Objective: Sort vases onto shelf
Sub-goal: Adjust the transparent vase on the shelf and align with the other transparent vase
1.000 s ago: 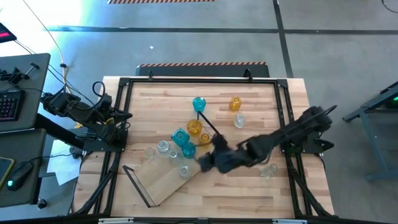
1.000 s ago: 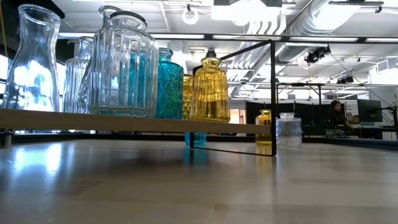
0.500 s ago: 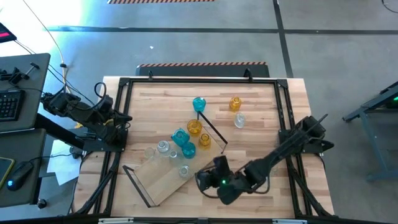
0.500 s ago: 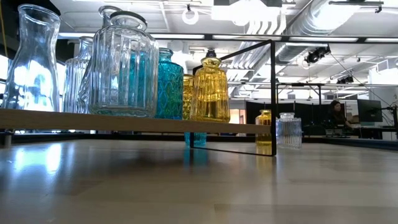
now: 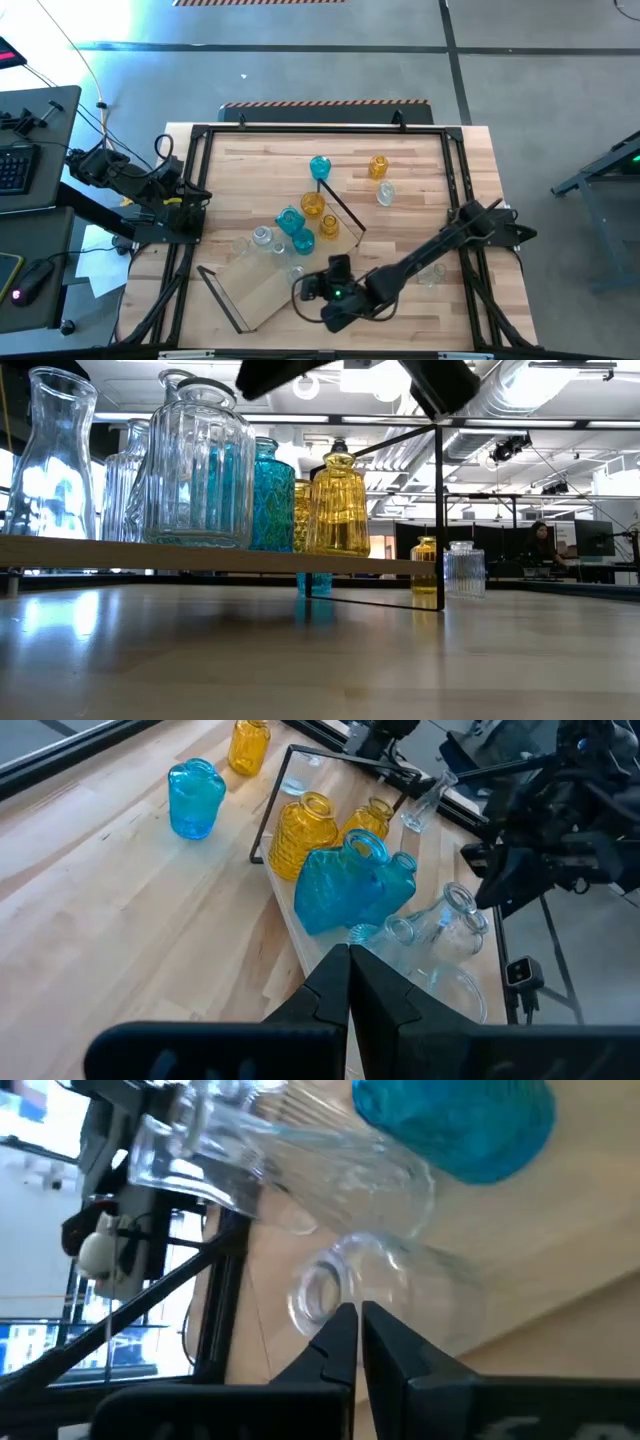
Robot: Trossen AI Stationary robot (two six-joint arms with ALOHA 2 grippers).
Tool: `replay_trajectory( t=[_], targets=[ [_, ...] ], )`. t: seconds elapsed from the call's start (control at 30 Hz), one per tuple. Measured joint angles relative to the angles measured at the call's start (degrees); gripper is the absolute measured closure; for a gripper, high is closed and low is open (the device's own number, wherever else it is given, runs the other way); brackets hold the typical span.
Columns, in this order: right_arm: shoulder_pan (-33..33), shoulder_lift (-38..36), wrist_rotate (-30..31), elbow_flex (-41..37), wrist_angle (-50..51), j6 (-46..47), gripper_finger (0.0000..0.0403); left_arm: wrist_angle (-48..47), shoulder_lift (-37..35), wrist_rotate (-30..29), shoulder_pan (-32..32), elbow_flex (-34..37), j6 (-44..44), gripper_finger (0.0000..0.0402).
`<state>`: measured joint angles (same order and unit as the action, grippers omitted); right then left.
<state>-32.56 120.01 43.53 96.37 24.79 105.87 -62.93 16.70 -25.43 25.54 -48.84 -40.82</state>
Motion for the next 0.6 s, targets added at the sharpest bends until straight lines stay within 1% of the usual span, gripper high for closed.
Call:
replay_trajectory(
  t=[0.17, 0.33, 0.4, 0.53, 0.6],
  targets=[
    [-0.8, 2.2, 0.6, 3.6, 8.0, 4.9, 0.0402, 0.0, 0.0, 1.7, 0.0, 0.0, 1.3, 0.0401],
    [-1.0, 2.1, 0.4, 5.5, 14.9, 6.5, 0.0403, 0.0, 0.0, 1.9, 0.0, 0.0, 2.1, 0.0401],
    [-0.9, 2.1, -0.3, 6.0, 15.5, 6.9, 0.0403, 0.0, 0.0, 1.9, 0.0, 0.0, 2.1, 0.0401],
    [0.1, 2.8, -4.4, 6.0, 15.6, 6.3, 0.0403, 0.0, 0.0, 1.9, 0.0, 0.0, 2.1, 0.0401],
    [0.5, 3.5, -5.5, 6.0, 15.3, 6.3, 0.0403, 0.0, 0.0, 1.9, 0.0, 0.0, 2.1, 0.0401]
  ],
)
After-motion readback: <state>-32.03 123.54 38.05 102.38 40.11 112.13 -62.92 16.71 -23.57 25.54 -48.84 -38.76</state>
